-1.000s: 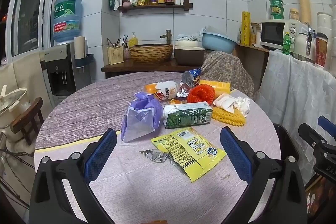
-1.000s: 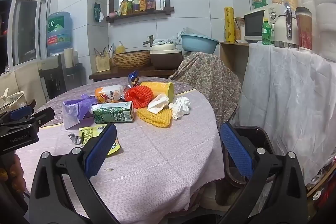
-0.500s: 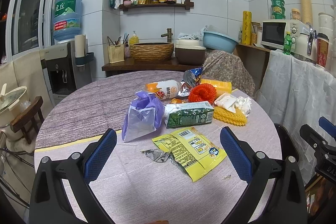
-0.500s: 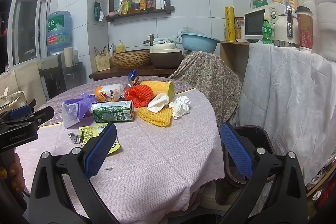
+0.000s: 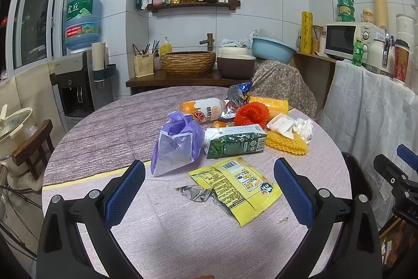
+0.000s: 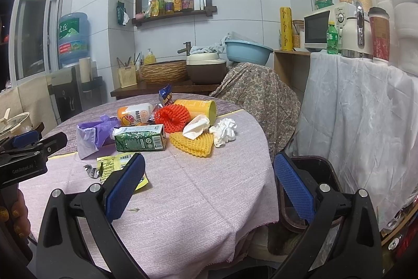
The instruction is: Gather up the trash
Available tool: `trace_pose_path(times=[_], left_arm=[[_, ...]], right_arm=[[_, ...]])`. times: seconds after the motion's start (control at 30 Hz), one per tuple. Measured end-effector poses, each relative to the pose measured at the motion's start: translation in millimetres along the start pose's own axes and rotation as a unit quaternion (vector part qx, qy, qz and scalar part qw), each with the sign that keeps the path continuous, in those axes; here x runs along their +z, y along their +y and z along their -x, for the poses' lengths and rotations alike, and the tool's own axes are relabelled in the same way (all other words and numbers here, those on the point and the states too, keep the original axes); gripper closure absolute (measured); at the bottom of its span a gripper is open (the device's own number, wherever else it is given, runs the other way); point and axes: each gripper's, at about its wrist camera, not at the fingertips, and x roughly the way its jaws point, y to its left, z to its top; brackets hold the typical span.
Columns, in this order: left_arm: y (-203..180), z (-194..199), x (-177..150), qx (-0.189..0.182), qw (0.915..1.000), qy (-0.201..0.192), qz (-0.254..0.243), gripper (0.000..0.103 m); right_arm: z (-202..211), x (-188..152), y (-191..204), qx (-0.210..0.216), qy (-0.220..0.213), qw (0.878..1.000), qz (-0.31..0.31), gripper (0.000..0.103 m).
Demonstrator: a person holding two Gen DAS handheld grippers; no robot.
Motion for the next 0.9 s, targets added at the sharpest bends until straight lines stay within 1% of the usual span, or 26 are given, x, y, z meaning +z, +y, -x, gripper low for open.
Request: trace_pose_path(times=[0.73, 0.77, 0.9], left_arm=[[-3.3, -4.5, -7.9, 0.001, 1.0000, 0.007, -0.002, 0.005], [-1.7, -5.3, -3.4, 0.000, 1.0000, 0.007, -0.002, 0.005], [-0.7, -5.0, -2.7, 0.001, 1.0000, 0.009, -0.003, 0.005]], right_arm=[[-2.1, -2.4, -0.6, 0.002, 0.004, 1.000, 0.001, 0.005], [-2.4, -2.3, -0.7, 0.003, 0.004, 1.000, 0.001, 0.005], [-3.9, -3.1, -0.1, 0.003, 0.005, 1.000, 0.001, 0.005]])
